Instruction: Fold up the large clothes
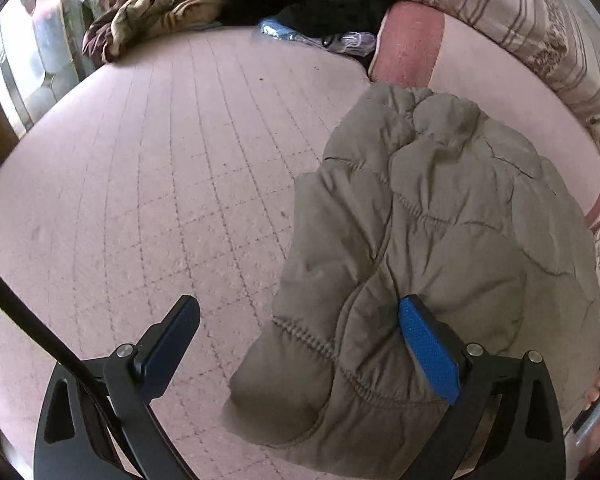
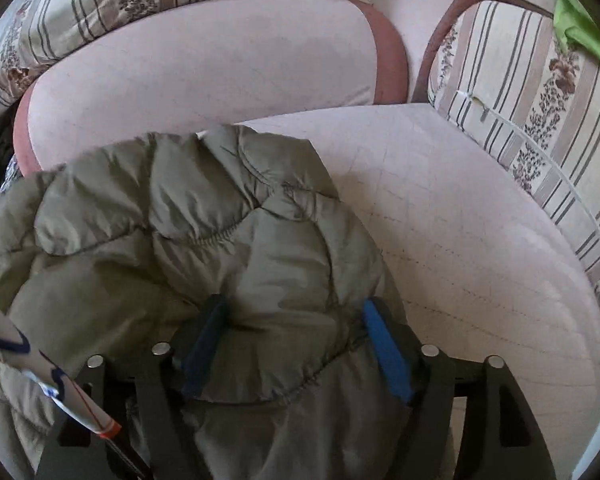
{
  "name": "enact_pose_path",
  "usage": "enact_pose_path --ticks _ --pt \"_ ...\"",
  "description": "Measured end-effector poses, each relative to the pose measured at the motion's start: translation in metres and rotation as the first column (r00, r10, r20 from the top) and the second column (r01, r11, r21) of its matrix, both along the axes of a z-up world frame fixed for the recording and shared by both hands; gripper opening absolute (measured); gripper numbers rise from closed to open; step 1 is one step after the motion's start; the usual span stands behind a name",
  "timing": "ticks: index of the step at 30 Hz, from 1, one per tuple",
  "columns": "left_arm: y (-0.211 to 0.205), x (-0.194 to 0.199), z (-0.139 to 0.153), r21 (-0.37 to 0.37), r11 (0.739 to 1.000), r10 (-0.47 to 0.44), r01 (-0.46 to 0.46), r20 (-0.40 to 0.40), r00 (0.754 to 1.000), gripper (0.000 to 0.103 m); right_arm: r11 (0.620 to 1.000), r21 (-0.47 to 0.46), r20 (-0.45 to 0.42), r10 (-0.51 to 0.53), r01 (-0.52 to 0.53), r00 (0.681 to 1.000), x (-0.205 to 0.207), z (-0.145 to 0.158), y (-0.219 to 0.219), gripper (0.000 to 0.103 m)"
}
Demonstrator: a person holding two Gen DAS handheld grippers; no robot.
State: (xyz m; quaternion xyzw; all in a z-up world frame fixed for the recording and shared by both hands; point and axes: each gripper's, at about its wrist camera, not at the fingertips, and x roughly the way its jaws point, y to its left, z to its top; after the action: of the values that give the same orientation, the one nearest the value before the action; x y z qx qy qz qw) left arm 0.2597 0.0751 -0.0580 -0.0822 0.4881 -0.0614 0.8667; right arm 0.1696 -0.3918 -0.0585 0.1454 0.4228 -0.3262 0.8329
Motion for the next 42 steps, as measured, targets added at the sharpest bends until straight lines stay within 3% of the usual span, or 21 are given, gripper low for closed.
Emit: enact_pose_path --ticks 3,7,10,15,20,24,29,35,39,42 --pt "0.005 -0.005 0.011 -0.007 1.0 0.002 -0.002 0.025 1.0 0.1 1.0 -0.005 -0.016 -0.025 0.025 1.0 0.001 0.013 0.008 0.077" --pt "0.017 -0.009 0.022 -0.115 0.993 0.017 -0.009 0.07 0.997 0.1 0.993 0.111 0.098 0.018 -0.029 0.995 -0.012 0.038 0.027 0.077" --pt "0.01 -0.001 0.019 -0.175 0.984 -0.023 0.034 0.061 0.998 0.1 0.984 0.151 0.13 0.079 -0.099 0.988 -0.007 0.05 0.044 0.077" --pt "-0.017 0.008 -0.005 -0.163 0.981 -0.105 0.102 -0.01 0.994 0.095 0.975 0.166 0.057 0.142 -0.149 0.988 0.024 0.035 0.075 0.077" --pt "-0.021 0.007 -0.01 -0.161 0.982 -0.104 0.098 -0.028 0.994 0.095 0.981 0.049 -0.018 0.187 -0.186 0.982 0.032 0.012 0.093 0.08" --pt "-0.017 0.01 -0.011 -0.192 0.978 -0.091 0.083 -0.03 0.995 0.095 0.984 0.056 -0.015 0.17 -0.169 0.985 0.031 0.01 0.089 0.087" --pt "-0.014 0.01 -0.01 -0.2 0.977 -0.081 0.07 -0.048 0.996 0.096 0.985 0.049 0.006 0.165 -0.165 0.986 0.026 0.01 0.085 0.088" --pt "0.002 -0.005 0.007 -0.198 0.979 -0.054 0.052 -0.003 0.999 0.094 0.985 -0.026 -0.005 0.171 -0.171 0.985 0.0 0.027 0.107 0.088" --pt "0.022 -0.003 0.008 -0.264 0.964 -0.032 0.025 -0.022 0.999 0.094 0.98 -0.029 -0.028 0.198 -0.199 0.98 -0.021 0.034 0.105 0.088" --pt "0.037 0.005 -0.003 -0.331 0.944 -0.005 -0.02 -0.075 0.997 0.094 0.986 0.006 0.004 0.166 -0.166 0.986 -0.042 0.047 0.085 0.088"
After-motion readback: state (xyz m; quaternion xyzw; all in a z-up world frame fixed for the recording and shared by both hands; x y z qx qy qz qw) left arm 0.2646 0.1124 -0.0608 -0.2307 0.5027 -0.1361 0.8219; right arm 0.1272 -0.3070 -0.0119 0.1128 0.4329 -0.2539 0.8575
